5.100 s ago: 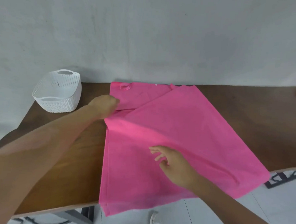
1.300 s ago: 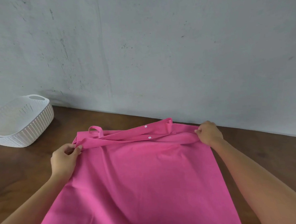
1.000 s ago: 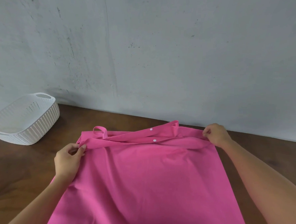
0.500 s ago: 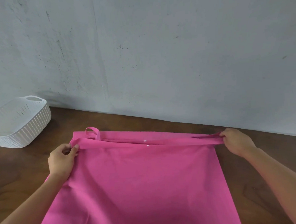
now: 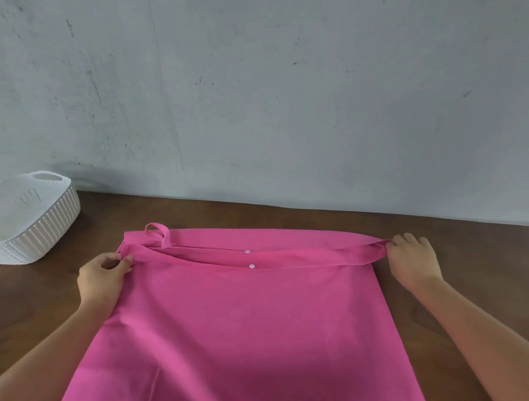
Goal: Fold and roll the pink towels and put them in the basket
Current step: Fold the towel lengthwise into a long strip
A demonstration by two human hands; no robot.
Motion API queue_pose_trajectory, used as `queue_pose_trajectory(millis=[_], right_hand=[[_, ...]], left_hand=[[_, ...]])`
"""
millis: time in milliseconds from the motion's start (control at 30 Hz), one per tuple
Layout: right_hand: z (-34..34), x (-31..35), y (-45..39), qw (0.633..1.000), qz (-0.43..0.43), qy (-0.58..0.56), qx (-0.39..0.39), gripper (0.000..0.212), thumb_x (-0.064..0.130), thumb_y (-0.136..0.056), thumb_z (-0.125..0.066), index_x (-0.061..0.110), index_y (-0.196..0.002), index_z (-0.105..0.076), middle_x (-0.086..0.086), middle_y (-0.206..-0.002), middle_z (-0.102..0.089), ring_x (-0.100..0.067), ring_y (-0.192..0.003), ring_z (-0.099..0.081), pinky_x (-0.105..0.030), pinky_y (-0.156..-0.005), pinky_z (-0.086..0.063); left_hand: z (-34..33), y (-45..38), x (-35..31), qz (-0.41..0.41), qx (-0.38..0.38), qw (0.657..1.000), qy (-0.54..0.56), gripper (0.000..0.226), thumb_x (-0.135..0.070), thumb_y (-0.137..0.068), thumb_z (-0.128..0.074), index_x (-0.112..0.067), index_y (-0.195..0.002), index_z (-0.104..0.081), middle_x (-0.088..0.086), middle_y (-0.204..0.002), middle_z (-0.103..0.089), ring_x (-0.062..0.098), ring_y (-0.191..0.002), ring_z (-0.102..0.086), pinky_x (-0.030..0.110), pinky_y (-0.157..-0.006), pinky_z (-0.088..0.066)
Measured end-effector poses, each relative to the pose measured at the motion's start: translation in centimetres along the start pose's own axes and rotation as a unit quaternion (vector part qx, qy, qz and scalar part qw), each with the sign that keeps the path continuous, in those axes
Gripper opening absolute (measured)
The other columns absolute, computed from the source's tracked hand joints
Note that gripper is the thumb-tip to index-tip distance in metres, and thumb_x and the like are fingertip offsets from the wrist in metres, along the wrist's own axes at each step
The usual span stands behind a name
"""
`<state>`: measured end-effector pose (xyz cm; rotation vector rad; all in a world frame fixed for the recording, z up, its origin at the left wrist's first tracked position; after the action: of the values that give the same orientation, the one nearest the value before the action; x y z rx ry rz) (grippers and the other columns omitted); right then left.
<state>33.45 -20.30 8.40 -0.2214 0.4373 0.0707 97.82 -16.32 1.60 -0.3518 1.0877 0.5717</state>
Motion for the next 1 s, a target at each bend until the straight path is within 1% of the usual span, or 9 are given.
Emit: queue_pose_trajectory(millis=[67, 200, 400, 500, 633, 767, 867, 933, 1000], right_hand=[[0.5, -0.1, 0.2, 0.999, 0.006, -0.022, -0.025, 0.030, -0.014, -0.041, -0.081, 0.002, -0.064, -0.067, -0.014, -0.064, -0.059, -0.036, -0.062, -0.059, -0.044, -0.055, -0.046], [1.8, -0.7, 1.2, 0.999, 0.009, -0.021, -0.040, 0.034, -0.016, -0.044, -0.078, 0.000, -0.073, -0.069, -0.015, -0.069, -0.061, -0.037, -0.064, -0.060, -0.044, -0.056, -0.047], [5.3, -0.1, 5.8, 0.989, -0.068, -0.102, -0.079, 0.013, -0.009, -0.065, -0.071, 0.002, -0.072, -0.070, -0.012, -0.068, -0.065, -0.035, -0.064, -0.062, -0.040, -0.055, -0.051], [6.7, 1.0, 9.6, 0.979, -0.102, -0.152, -0.087, 0.012, -0.009, -0.069, -0.071, 0.002, -0.075, -0.072, -0.011, -0.069, -0.067, -0.034, -0.063, -0.062, -0.038, -0.051, -0.051], [9.3, 2.9, 15.0, 0.965, -0.123, -0.197, -0.119, 0.018, -0.007, -0.076, -0.069, 0.006, -0.088, -0.075, -0.007, -0.082, -0.072, -0.031, -0.076, -0.067, -0.037, -0.055, -0.054], [12.4, 5.3, 19.8, 0.976, -0.070, -0.160, -0.131, 0.016, -0.009, -0.071, -0.074, 0.004, -0.080, -0.072, -0.007, -0.074, -0.062, -0.033, -0.066, -0.061, -0.038, -0.048, -0.050], [15.2, 8.1, 23.7, 0.984, 0.015, -0.110, -0.141, 0.017, -0.012, -0.067, -0.073, 0.004, -0.075, -0.072, -0.007, -0.069, -0.053, -0.032, -0.057, -0.053, -0.039, -0.051, -0.045], [16.9, 9.3, 26.3, 0.987, 0.029, -0.080, -0.134, 0.015, 0.001, -0.078, -0.058, 0.006, -0.072, -0.071, -0.007, -0.070, -0.049, -0.030, -0.055, -0.050, -0.038, -0.053, -0.041], [18.0, 9.8, 28.8, 0.989, 0.025, -0.055, -0.134, 0.033, 0.013, -0.080, -0.038, 0.007, -0.069, -0.069, -0.007, -0.071, -0.048, -0.031, -0.056, -0.050, -0.038, -0.053, -0.042]], left_hand=[[0.2, -0.2, 0.4, 0.013, 0.003, 1.000, 0.010, 0.010, -0.022, -0.086, -0.076, -0.013, -0.082, -0.073, 0.005, -0.085, -0.072, 0.022, -0.091, -0.063, 0.034, -0.085, -0.043], [1.0, -0.7, 1.0, 0.013, 0.011, 1.000, 0.012, 0.011, -0.023, -0.086, -0.077, -0.013, -0.085, -0.074, 0.003, -0.094, -0.072, 0.023, -0.093, -0.063, 0.039, -0.092, -0.048], [3.3, 0.2, 2.2, 0.019, 0.028, 0.999, 0.040, 0.015, -0.024, -0.091, -0.070, -0.012, -0.084, -0.072, 0.008, -0.094, -0.069, 0.023, -0.088, -0.058, 0.040, -0.085, -0.045], [5.8, 1.1, 3.1, 0.013, 0.023, 0.998, 0.049, 0.022, -0.025, -0.096, -0.063, -0.007, -0.086, -0.071, 0.011, -0.090, -0.066, 0.024, -0.086, -0.055, 0.036, -0.082, -0.042], [9.5, 2.5, 4.8, 0.019, 0.028, 0.997, 0.069, 0.020, -0.023, -0.096, -0.064, -0.006, -0.090, -0.072, 0.007, -0.089, -0.066, 0.022, -0.092, -0.057, 0.035, -0.086, -0.042], [13.5, 4.0, 6.4, 0.025, 0.047, 0.994, 0.098, 0.017, -0.018, -0.093, -0.068, -0.002, -0.093, -0.073, 0.011, -0.089, -0.068, 0.023, -0.086, -0.059, 0.037, -0.082, -0.048], [16.2, 4.6, 7.6, 0.015, 0.064, 0.993, 0.103, 0.012, -0.017, -0.093, -0.068, -0.006, -0.090, -0.073, 0.015, -0.097, -0.072, 0.025, -0.090, -0.064, 0.043, -0.096, -0.051], [17.7, 4.9, 8.5, 0.016, 0.076, 0.992, 0.101, 0.011, -0.018, -0.093, -0.069, -0.010, -0.087, -0.073, 0.014, -0.094, -0.073, 0.026, -0.092, -0.065, 0.047, -0.102, -0.050], [19.1, 5.7, 8.6, 0.007, 0.082, 0.992, 0.097, 0.009, -0.017, -0.093, -0.068, -0.011, -0.087, -0.073, 0.010, -0.085, -0.071, 0.024, -0.086, -0.066, 0.047, -0.101, -0.050]])
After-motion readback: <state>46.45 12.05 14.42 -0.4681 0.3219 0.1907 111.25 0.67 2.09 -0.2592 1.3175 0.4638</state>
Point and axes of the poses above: each hand's wrist, its own y-axis away from the middle knuckle, its own z-axis out of the back of the hand, x = y × z, the point moved 10 cm from there along -y, towards the middle knuckle
